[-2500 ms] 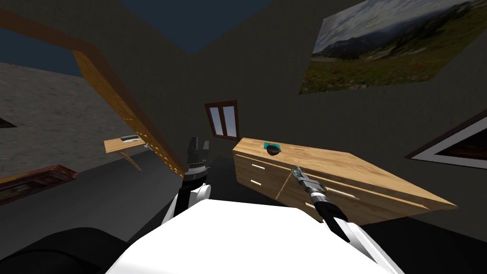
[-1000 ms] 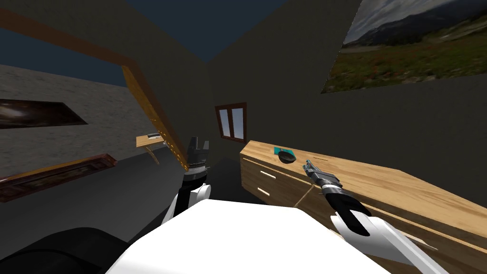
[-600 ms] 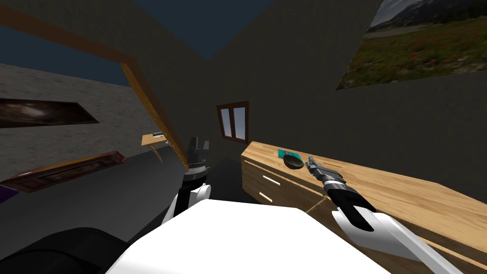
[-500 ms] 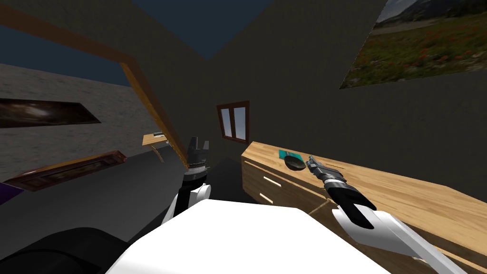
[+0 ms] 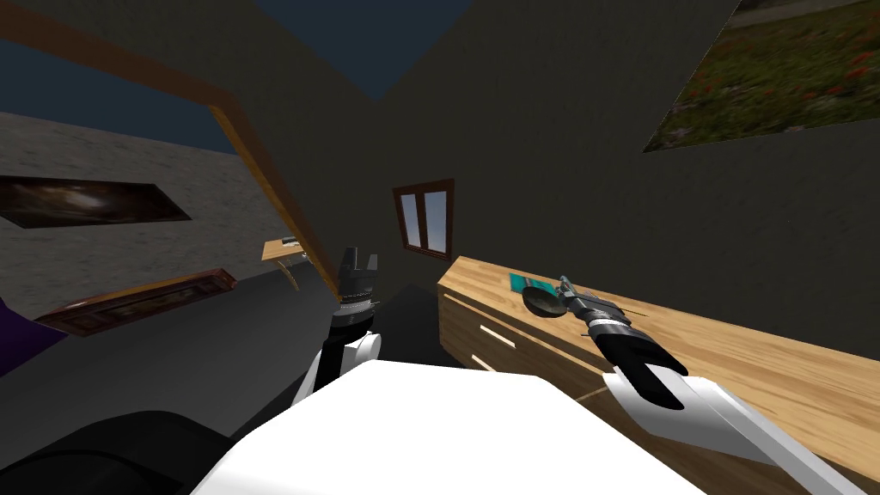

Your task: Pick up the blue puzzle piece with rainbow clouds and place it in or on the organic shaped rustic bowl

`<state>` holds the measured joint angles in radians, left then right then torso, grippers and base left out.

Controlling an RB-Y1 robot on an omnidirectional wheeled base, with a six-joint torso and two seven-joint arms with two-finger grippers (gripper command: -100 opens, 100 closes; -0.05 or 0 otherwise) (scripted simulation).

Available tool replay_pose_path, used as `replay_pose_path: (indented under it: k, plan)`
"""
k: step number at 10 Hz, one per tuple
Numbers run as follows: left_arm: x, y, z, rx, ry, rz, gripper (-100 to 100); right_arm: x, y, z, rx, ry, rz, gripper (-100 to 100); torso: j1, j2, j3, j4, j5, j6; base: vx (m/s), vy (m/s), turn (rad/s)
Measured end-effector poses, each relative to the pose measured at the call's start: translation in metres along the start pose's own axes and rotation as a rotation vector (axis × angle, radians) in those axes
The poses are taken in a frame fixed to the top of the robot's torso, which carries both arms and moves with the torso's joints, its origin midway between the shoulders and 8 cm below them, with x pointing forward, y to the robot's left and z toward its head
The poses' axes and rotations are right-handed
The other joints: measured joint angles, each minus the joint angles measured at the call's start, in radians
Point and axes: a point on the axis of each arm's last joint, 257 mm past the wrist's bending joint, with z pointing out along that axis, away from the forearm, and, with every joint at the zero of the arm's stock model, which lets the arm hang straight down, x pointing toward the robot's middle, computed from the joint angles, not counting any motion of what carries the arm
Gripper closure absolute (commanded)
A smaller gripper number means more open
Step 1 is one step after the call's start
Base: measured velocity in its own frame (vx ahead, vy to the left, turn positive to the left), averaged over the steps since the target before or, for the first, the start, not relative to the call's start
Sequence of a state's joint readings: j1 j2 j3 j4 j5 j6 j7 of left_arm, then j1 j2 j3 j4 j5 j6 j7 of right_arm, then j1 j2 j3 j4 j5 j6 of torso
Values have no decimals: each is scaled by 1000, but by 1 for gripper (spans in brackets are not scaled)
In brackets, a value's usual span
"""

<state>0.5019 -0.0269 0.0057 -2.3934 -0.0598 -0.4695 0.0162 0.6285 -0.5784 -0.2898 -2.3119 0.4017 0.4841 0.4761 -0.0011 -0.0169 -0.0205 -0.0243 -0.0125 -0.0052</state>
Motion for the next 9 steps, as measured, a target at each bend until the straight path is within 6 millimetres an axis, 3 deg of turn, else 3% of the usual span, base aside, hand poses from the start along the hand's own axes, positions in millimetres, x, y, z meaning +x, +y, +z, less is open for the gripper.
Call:
replay_pose_path:
  k: [3, 4, 5, 9]
  plan:
    - [0, 0, 0, 0, 0, 0, 0, 0, 0, 0, 0, 0, 0, -100, 0, 2, 1, 0, 0, 0, 0, 0, 0]
    - [0, 0, 0, 0, 0, 0, 0, 0, 0, 0, 0, 0, 0, 0, 0, 2, 1, 0, 0, 0, 0, 0, 0]
    - [0, 0, 0, 0, 0, 0, 0, 0, 0, 0, 0, 0, 0, -100, 0, 2, 1, 0, 0, 0, -5, 28, -11]
    - [0, 0, 0, 0, 0, 0, 0, -23, -24, 8, 2, -15, -9, -100, 5, 5, 3, 1, 1, 0, -30, 72, -20]
